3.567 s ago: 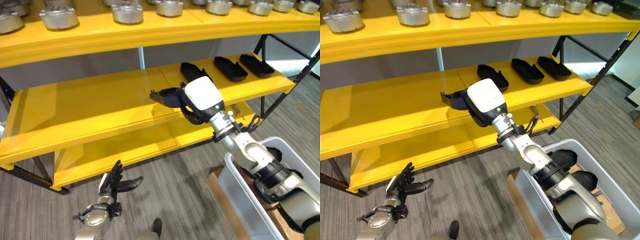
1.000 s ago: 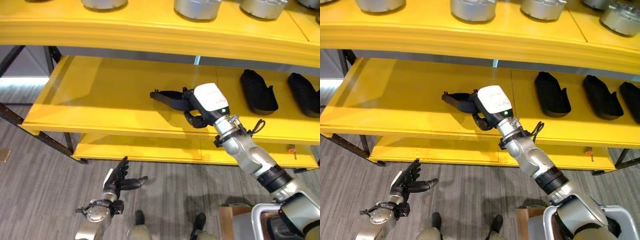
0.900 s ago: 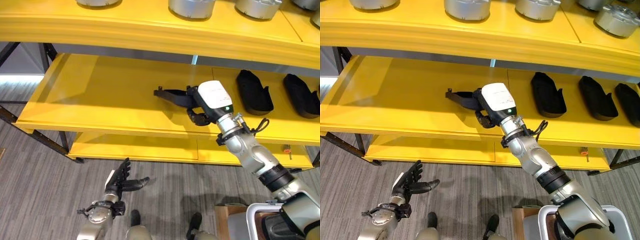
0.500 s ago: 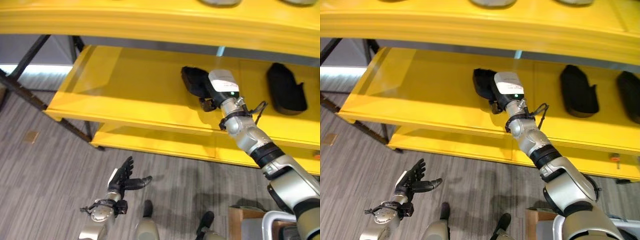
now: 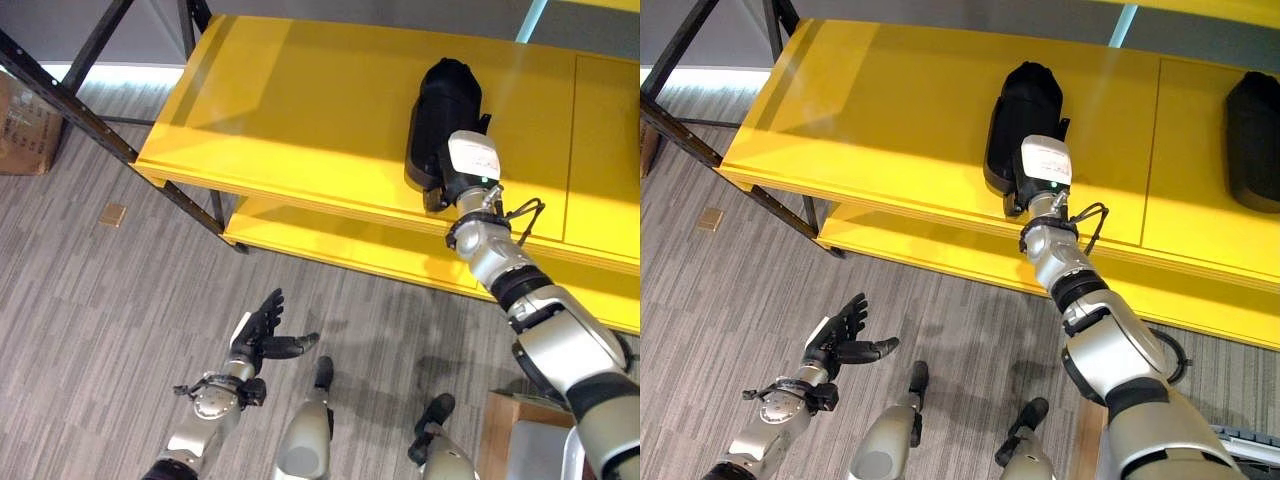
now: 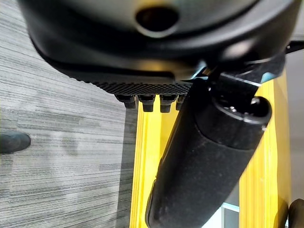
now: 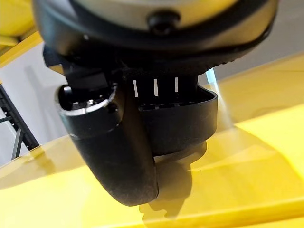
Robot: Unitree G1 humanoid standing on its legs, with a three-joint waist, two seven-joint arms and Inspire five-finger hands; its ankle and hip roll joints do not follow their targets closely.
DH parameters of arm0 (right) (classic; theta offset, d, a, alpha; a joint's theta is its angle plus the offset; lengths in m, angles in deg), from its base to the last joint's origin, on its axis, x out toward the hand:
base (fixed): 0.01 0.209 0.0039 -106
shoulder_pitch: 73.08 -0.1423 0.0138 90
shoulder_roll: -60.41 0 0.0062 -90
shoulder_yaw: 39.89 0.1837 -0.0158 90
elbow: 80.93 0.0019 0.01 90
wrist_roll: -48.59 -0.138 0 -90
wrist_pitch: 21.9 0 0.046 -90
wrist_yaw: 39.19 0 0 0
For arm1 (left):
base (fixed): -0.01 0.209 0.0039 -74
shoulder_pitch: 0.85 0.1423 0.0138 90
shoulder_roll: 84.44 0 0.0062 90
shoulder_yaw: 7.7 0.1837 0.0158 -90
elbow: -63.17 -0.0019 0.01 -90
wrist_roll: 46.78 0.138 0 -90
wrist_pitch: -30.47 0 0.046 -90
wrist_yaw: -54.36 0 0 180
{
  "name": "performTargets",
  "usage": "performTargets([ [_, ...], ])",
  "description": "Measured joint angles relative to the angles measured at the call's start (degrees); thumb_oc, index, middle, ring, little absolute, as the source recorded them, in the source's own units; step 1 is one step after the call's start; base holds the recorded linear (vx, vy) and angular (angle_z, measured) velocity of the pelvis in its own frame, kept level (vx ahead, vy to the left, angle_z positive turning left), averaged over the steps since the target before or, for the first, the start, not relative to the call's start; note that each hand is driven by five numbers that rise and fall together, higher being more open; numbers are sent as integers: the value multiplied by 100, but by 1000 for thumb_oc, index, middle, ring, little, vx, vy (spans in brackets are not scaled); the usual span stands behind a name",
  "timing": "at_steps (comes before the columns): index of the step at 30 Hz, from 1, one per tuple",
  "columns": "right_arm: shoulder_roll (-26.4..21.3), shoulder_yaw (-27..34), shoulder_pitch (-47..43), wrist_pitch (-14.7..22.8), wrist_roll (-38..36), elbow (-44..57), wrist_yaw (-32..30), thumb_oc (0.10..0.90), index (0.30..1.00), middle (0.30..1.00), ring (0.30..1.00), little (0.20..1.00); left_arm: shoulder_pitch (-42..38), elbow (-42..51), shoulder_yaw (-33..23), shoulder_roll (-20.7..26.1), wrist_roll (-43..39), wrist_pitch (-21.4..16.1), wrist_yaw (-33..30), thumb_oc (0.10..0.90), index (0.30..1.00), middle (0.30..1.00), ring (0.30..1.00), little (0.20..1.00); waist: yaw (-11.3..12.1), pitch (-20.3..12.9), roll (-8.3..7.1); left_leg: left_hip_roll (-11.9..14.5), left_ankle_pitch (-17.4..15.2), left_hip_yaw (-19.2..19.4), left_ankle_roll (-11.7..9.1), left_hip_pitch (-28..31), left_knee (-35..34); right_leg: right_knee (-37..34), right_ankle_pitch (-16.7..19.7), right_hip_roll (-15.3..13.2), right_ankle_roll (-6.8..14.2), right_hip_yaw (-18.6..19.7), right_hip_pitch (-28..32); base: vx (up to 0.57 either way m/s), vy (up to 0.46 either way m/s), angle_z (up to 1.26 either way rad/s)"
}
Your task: Move parts from the plastic box to the shelf.
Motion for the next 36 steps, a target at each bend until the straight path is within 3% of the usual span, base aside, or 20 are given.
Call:
performTargets([
  [27, -101, 23, -211, 148, -167, -452, 153, 400, 300, 300, 300, 300, -44, 3, 8, 10, -2, 0, 0, 900, 1000, 1000, 1000, 1000, -92, -18, -3, -105, 40, 11, 16, 26, 14, 87, 20, -120, 38, 24, -4, 0, 0, 0],
  [36, -357, -137, -417, 177, -93, -600, 311, 400, 300, 300, 300, 300, -40, 32, 9, 17, -2, 0, 20, 900, 1000, 1000, 1000, 1000, -128, -19, -1, -105, 51, 10, 22, -56, 24, 106, 23, -121, 38, 28, -91, 0, 0, 0],
])
